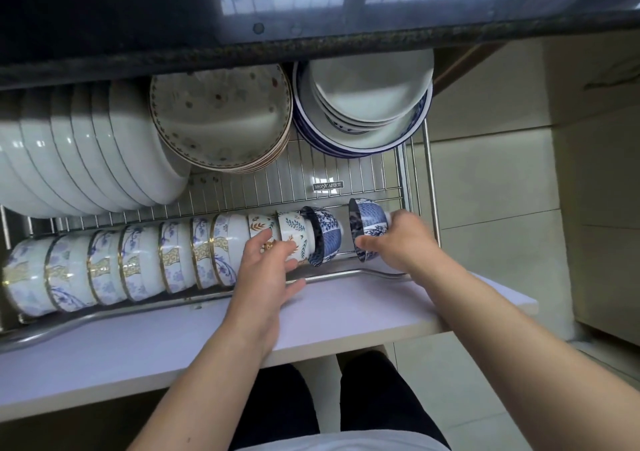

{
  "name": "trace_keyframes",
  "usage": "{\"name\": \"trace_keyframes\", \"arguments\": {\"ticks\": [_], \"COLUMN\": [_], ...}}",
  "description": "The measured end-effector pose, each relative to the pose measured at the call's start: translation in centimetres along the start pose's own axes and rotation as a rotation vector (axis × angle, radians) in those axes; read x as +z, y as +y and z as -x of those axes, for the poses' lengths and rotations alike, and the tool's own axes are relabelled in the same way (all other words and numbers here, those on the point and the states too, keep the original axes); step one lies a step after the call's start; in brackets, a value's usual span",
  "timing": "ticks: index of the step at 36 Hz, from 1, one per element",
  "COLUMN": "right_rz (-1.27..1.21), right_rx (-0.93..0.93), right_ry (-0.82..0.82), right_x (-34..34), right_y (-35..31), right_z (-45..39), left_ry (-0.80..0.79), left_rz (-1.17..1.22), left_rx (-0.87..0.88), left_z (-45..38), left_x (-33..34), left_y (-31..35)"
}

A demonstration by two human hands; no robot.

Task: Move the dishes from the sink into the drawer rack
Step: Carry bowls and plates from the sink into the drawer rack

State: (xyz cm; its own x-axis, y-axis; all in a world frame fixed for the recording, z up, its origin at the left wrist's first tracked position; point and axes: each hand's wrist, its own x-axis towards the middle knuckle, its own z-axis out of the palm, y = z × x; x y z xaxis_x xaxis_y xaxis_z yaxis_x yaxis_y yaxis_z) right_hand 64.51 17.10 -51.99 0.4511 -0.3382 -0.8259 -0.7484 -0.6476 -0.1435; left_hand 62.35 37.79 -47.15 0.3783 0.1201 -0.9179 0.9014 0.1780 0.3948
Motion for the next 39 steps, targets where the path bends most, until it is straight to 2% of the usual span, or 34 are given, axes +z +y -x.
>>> {"name": "trace_keyframes", "arguments": {"ticks": [7,12,21,30,35,39], "right_rz": [-0.002,0.008,-0.213,-0.164,-0.206,-0.309], "right_rx": [0.028,0.006,0.046,0.025,-0.082,-0.118], "right_ry": [-0.111,-0.125,-0.193,-0.257,-0.164,-0.013], "right_x": [0.7,1.8,3.1,-0.1,-4.1,-8.0], "right_y": [-1.5,-2.7,-1.6,-2.2,-1.8,0.5], "right_z": [0.0,-0.3,-2.1,2.3,7.7,12.5], "left_ry": [0.002,0.004,-0.006,-0.065,-0.156,-0.189], "left_rz": [0.019,0.034,0.024,-0.228,-0.466,-0.572], "left_rx": [-0.031,-0.041,-0.036,0.03,0.112,0.238], "left_z": [0.1,0.1,0.1,2.5,6.5,10.5], "left_x": [-0.3,-0.2,-0.2,-1.2,-2.8,-2.2], "left_y": [0.1,0.2,0.0,1.7,6.0,9.2]}}
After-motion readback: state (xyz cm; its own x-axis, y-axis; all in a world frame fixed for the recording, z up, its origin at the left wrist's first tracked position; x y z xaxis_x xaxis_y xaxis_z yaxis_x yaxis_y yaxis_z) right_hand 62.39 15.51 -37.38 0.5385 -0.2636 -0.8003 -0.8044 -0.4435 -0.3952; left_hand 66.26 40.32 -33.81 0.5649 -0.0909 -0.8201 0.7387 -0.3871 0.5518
